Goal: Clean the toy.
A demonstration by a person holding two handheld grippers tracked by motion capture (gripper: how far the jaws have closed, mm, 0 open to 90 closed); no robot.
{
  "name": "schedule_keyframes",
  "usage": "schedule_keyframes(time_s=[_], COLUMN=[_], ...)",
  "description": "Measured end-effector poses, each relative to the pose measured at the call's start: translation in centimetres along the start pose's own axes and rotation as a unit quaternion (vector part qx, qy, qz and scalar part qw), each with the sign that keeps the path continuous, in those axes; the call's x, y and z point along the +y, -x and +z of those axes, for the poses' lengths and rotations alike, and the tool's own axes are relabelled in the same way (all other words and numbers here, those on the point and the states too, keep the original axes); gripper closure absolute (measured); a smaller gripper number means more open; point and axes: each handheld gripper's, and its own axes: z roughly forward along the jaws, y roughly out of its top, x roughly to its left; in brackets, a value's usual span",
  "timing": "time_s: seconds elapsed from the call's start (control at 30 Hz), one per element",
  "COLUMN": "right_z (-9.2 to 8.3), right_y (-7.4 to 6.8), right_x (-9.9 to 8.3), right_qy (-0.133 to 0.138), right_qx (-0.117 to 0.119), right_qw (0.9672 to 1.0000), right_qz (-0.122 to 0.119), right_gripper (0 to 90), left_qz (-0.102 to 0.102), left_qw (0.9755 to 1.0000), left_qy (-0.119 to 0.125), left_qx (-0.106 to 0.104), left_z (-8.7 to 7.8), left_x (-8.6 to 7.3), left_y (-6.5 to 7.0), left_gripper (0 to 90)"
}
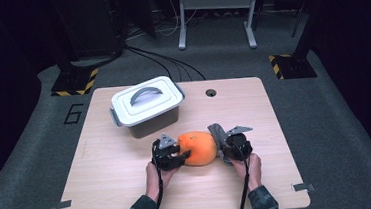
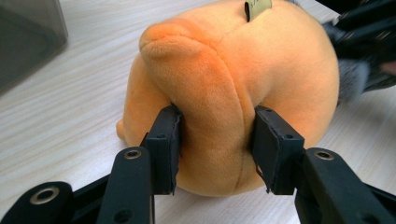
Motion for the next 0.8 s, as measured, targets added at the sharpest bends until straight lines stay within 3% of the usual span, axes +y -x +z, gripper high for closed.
schedule_keyframes(time_s=[0.17, 0.27, 0.37, 0.47, 0.57, 0.6, 0.67, 0.7, 0.8], right_z=[1.0, 0.4, -2.1, -4.3, -6.0, -6.3, -6.1, -5.6, -3.9], right_y=[-0.3, -0.1, -0.1, -0.9, -2.2, -2.6, -3.5, -4.0, -4.9], right_x=[-0.3, 0.1, 0.8, 1.7, 2.6, 2.9, 3.4, 3.5, 3.5], right_qy=[-0.014, -0.019, 0.016, 0.052, 0.082, 0.092, 0.086, 0.076, 0.057], right_qx=[0.000, 0.000, -0.006, -0.007, 0.012, 0.031, 0.067, 0.074, 0.047], right_qw=[0.9999, 0.9998, 0.9999, 0.9983, 0.9959, 0.9947, 0.9933, 0.9933, 0.9949], right_qz=[-0.001, -0.003, -0.004, -0.023, -0.036, -0.034, -0.039, -0.045, -0.069], right_gripper=[72.8, 72.6, 72.7, 72.8, 72.8, 72.8, 72.7, 72.8, 72.9], left_qz=[0.002, -0.003, -0.011, -0.009, -0.006, -0.006, -0.005, -0.005, -0.004], left_qw=[1.0000, 1.0000, 0.9999, 0.9999, 1.0000, 0.9999, 1.0000, 0.9999, 0.9999], left_qy=[0.003, 0.004, 0.006, 0.006, 0.006, 0.007, 0.007, 0.008, 0.016], left_qx=[-0.001, -0.001, -0.005, -0.004, -0.004, -0.004, -0.005, -0.004, -0.004], left_z=[-0.1, -0.1, -0.2, -0.2, -0.1, -0.1, -0.2, -0.2, -0.3], left_x=[-0.1, -0.2, -0.3, -0.3, -0.3, -0.3, -0.3, -0.3, -0.4], left_y=[-0.1, -0.1, -0.5, -0.5, -0.4, -0.4, -0.5, -0.4, -0.5], left_gripper=[54.5, 54.5, 54.5, 54.4, 54.4, 54.4, 54.3, 54.2, 52.2])
